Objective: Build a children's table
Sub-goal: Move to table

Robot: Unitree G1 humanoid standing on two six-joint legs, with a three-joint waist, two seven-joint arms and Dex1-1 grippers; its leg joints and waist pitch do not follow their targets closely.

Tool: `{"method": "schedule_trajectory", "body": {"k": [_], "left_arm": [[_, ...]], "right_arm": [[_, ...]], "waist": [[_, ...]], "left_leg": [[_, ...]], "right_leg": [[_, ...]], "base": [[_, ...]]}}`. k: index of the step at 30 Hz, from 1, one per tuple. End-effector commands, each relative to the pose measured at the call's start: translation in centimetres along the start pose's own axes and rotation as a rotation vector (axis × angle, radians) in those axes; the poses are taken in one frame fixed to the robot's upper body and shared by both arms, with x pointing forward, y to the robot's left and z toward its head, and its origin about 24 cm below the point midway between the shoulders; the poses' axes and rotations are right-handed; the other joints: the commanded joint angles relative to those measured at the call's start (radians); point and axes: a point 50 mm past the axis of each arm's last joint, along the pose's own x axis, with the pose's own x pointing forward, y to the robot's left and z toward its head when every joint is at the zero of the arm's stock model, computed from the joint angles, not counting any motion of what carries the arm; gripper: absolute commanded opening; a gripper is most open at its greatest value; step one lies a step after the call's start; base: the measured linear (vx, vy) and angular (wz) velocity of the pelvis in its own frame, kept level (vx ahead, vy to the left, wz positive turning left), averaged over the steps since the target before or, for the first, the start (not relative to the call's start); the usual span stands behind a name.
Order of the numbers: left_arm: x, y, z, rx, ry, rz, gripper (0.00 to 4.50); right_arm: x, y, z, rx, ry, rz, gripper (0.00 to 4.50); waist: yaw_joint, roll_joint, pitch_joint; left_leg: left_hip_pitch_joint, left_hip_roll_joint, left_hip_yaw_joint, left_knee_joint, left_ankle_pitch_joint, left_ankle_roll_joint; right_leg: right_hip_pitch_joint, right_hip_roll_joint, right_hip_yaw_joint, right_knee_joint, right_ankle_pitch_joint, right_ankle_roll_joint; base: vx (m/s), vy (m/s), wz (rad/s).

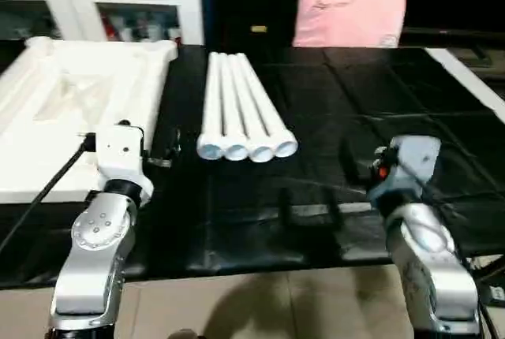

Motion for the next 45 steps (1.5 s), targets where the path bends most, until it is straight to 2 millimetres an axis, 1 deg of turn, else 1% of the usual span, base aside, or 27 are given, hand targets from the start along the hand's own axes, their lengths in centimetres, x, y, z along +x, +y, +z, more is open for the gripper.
{"method": "schedule_trajectory", "body": {"k": [1, 11, 14, 16, 17, 19, 21, 22, 23, 24, 25, 26, 27, 28, 29, 30, 32, 33, 34, 35, 36, 37, 38, 39, 40, 41, 45], "left_arm": [[0.0, 0.0, -0.1, 0.001, 0.000, -0.007, 4.45], [0.0, -0.3, -0.1, 0.001, -0.001, -0.014, 4.45], [0.1, -0.4, 0.0, 0.002, -0.004, -0.015, 4.45], [0.1, -0.4, 0.1, 0.002, -0.005, -0.016, 4.45], [0.1, -0.4, 0.1, 0.001, -0.006, -0.015, 4.45], [0.1, -0.4, 0.1, 0.002, -0.005, -0.017, 4.45], [0.0, -0.5, 0.0, 0.003, 0.000, -0.023, 4.45], [0.1, -0.5, 0.0, 0.003, 0.000, -0.024, 4.45], [0.1, -0.5, 0.0, 0.002, 0.001, -0.024, 4.45], [0.2, -0.6, 0.1, -0.001, 0.000, -0.024, 4.45], [0.2, -0.6, 0.1, -0.001, 0.000, -0.024, 4.45], [0.2, -0.6, 0.1, -0.002, 0.000, -0.024, 4.45], [0.2, -0.6, 0.1, -0.003, 0.000, -0.025, 4.45], [0.2, -0.6, 0.1, -0.004, 0.000, -0.025, 4.45], [0.2, -0.6, 0.1, -0.004, 0.001, -0.028, 4.45], [0.3, -0.6, 0.1, -0.005, 0.002, -0.033, 4.45], [0.3, -0.7, 0.1, -0.005, 0.003, -0.035, 4.45], [0.3, -0.7, 0.1, -0.007, 0.003, -0.036, 4.45], [0.3, -0.7, 0.1, -0.008, 0.003, -0.036, 4.45], [0.3, -0.7, 0.1, -0.014, 0.004, -0.035, 4.45], [0.3, -0.7, 0.0, -0.019, 0.004, -0.035, 4.45], [0.3, -0.7, 0.0, -0.027, 0.006, -0.036, 4.45], [0.2, -0.6, -0.2, -0.022, 0.019, -0.012, 4.45], [0.2, -0.6, -0.2, -0.021, 0.024, -0.008, 4.45], [0.3, -0.4, -0.5, -0.023, 0.051, 0.012, 4.45], [0.3, -0.3, -0.8, -0.054, 0.066, 0.033, 4.45], [0.2, -0.3, -0.9, -0.048, 0.062, 0.030, 4.45]], "right_arm": [[-0.1, -0.2, 0.1, -0.004, 0.006, -0.001, 4.50], [-0.2, 0.7, -0.5, -0.003, 0.033, 0.080, 4.50], [-0.2, 0.7, -0.7, 0.057, 0.043, 0.081, 4.50], [-0.1, 0.6, -0.7, 0.059, 0.050, 0.068, 4.50], [0.0, 0.6, -0.8, 0.054, 0.056, 0.053, 4.50], [0.0, 0.5, -0.7, 0.056, 0.055, 0.048, 4.50], [-0.1, 0.4, -0.6, 0.050, 0.047, 0.040, 4.50], [-0.1, 0.3, -0.6, 0.048, 0.047, 0.038, 4.50], [-0.1, 0.3, -0.6, 0.041, 0.047, 0.034, 4.50], [-0.2, 0.1, -0.6, 0.032, 0.048, 0.026, 4.50], [-0.2, 0.1, -0.6, 0.032, 0.048, 0.026, 4.50], [-0.2, 0.1, -0.6, 0.025, 0.047, 0.019, 4.50], [-0.3, 0.0, -0.6, 0.020, 0.048, 0.014, 4.50], [-0.3, 0.0, -0.6, 0.019, 0.048, 0.013, 4.50], [-0.3, 0.0, -0.7, 0.018, 0.050, 0.010, 4.50], [-0.3, 0.0, -0.7, 0.019, 0.053, 0.005, 4.50], [-0.4, 0.0, -0.7, 0.023, 0.055, 0.000, 4.50], [-0.4, -0.1, -0.7, 0.025, 0.056, -0.003, 4.50], [-0.4, -0.1, -0.7, 0.025, 0.056, -0.003, 4.50], [-0.4, -0.1, -0.8, 0.030, 0.059, -0.007, 4.50], [-0.4, -0.1, -0.8, 0.034, 0.061, -0.010, 4.50], [-0.4, -0.1, -0.8, 0.035, 0.062, -0.012, 4.50], [-0.2, -0.1, -0.8, 0.003, 0.073, -0.026, 4.50], [-0.2, -0.1, -0.8, -0.003, 0.076, -0.029, 4.50], [-0.1, -0.2, -0.8, -0.033, 0.088, -0.035, 4.50], [0.1, 0.0, -0.6, -0.061, 0.077, -0.023, 4.50], [0.2, -0.1, -0.2, -0.068, 0.059, -0.004, 4.50]], "waist": [[0.006, 0.008, -0.053], [-0.018, 0.009, -0.057], [-0.017, 0.006, -0.049], [-0.024, 0.014, -0.048], [-0.050, 0.025, -0.046], [-0.070, 0.042, -0.040], [-0.060, 0.030, -0.036], [-0.057, 0.016, -0.039], [-0.033, -0.024, -0.037], [-0.052, -0.015, -0.043], [-0.052, -0.011, -0.027], [-0.055, -0.004, -0.024], [-0.056, 0.015, -0.027], [-0.078, 0.030, -0.014], [-0.124, 0.088, -0.034], [-0.137, 0.081, -0.035], [-0.135, 0.076, -0.016], [-0.131, 0.038, -0.026], [-0.074, 0.019, -0.027], [-0.079, -0.008, -0.036], [-0.077, 0.005, -0.040], [-0.076, 0.024, -0.030], [-0.084, 0.056, -0.024], [-0.109, 0.062, -0.047], [-0.111, 0.083, -0.044], [-0.104, 0.075, -0.039], [-0.090, 0.041, -0.033]], "left_leg": [[0.012, 0.022, 0.000, -0.061, -0.171, 0.179], [0.025, 0.007, 0.006, -0.091, -0.262, 0.228], [0.021, 0.013, -0.013, -0.085, -0.393, 0.184], [0.027, 0.011, -0.012, -0.101, -0.439, 0.154], [0.050, 0.005, -0.001, -0.137, -0.569, 0.089], [0.019, 0.006, 0.024, -0.199, -0.701, 0.019], [0.002, 0.028, 0.035, -0.226, -0.728, 0.006], [0.010, 0.030, 0.038, -0.213, -0.703, -0.010], [0.028, -0.013, -0.068, 0.145, -0.359, 0.008], [-0.025, -0.030, -0.126, 0.174, -0.207, 0.016], [-0.061, -0.023, -0.163, 0.176, -0.140, -0.033], [-0.043, -0.002, -0.166, 0.136, -0.183, -0.036], [-0.003, -0.015, -0.143, 0.028, -0.312, 0.003], [0.021, -0.016, -0.132, -0.030, -0.492, 0.017], [0.035, -0.008, -0.153, -0.133, -0.737, -0.001], [0.051, -0.011, -0.167, -0.127, -0.658, 0.035], [0.055, -0.005, -0.157, -0.135, -0.544, 0.135], [0.045, -0.004, -0.151, -0.128, -0.548, 0.133], [0.025, -0.021, -0.111, -0.011, -0.499, 0.065], [0.006, -0.009, -0.126, 0.081, -0.396, 0.056], [-0.035, 0.011, -0.168, 0.127, -0.184, 0.016], [-0.041, 0.007, -0.166, 0.029, -0.142, -0.013], [0.008, 0.012, -0.152, -0.062, -0.286, -0.012], [0.045, 0.032, -0.166, -0.069, -0.320, -0.030], [0.037, 0.030, -0.181, -0.089, -0.322, -0.084], [0.034, 0.028, -0.171, -0.093, -0.356, -0.139], [0.027, 0.002, -0.126, -0.088, -0.571, -0.152]], "right_leg": [[0.031, -0.074, 0.048, -0.100, -0.233, -0.169], [0.011, -0.058, 0.025, -0.116, -0.251, -0.070], [0.014, -0.106, 0.042, -0.152, -0.402, -0.016], [0.012, -0.086, 0.024, -0.150, -0.428, 0.006], [-0.010, -0.020, -0.028, -0.122, -0.380, 0.021], [0.008, 0.035, -0.093, -0.018, -0.252, 0.001], [0.043, 0.003, -0.103, 0.041, -0.146, -0.023], [0.034, -0.032, -0.073, 0.006, -0.207, -0.022], [-0.036, -0.308, 0.133, -0.227, -0.707, -0.040], [0.005, -0.304, 0.140, -0.207, -0.761, -0.058], [0.053, -0.296, 0.063, -0.190, -0.825, -0.089], [0.044, -0.278, 0.035, -0.184, -0.807, -0.113], [0.051, -0.155, -0.027, -0.139, -0.715, -0.166], [-0.004, -0.054, -0.072, -0.095, -0.668, -0.141], [0.013, 0.028, -0.102, 0.059, -0.234, -0.086], [0.006, 0.034, -0.105, 0.074, -0.112, -0.078], [0.005, 0.014, -0.102, 0.051, -0.057, -0.054], [0.030, -0.031, -0.069, 0.007, -0.098, -0.028], [0.032, -0.210, 0.055, -0.132, -0.392, -0.076], [0.050, -0.285, 0.112, -0.181, -0.529, -0.120], [0.088, -0.311, 0.096, -0.170, -0.611, -0.168], [0.086, -0.194, -0.004, -0.137, -0.610, -0.191], [0.015, -0.017, -0.054, -0.064, -0.458, -0.181], [0.003, 0.008, -0.046, -0.030, -0.296, -0.162], [0.013, 0.020, -0.040, 0.008, -0.077, -0.138], [0.013, 0.011, -0.035, -0.007, -0.002, -0.107], [0.011, -0.033, -0.005, -0.066, -0.230, -0.056]], "base": [[-0.027, 0.074, 0.05], [-0.039, 0.099, 0.02], [-0.061, 0.103, -0.02], [-0.073, 0.106, -0.07], [-0.080, 0.109, 0.00], [-0.078, 0.102, 0.03], [-0.082, 0.031, 0.05], [-0.072, -0.034, 0.20], [-0.063, 0.029, 0.04], [-0.063, 0.029, 0.04], [-0.013, 0.141, -0.41], [0.003, 0.206, -0.27], [0.003, 0.206, -0.27], [-0.127, 0.145, 0.14], [-0.142, 0.120, 0.11], [-0.142, 0.120, 0.11], [-0.048, 0.131, -0.13], [-0.040, 0.104, -0.17], [-0.030, 0.077, -0.01], [0.007, 0.125, -0.12], [0.007, 0.125, -0.12], [0.029, 0.180, -0.43], [-0.029, 0.117, 0.01], [-0.029, 0.117, 0.01], [-0.045, 0.099, 0.20], [-0.017, 0.119, 0.01], [-0.006, 0.043, 0.04]]}}
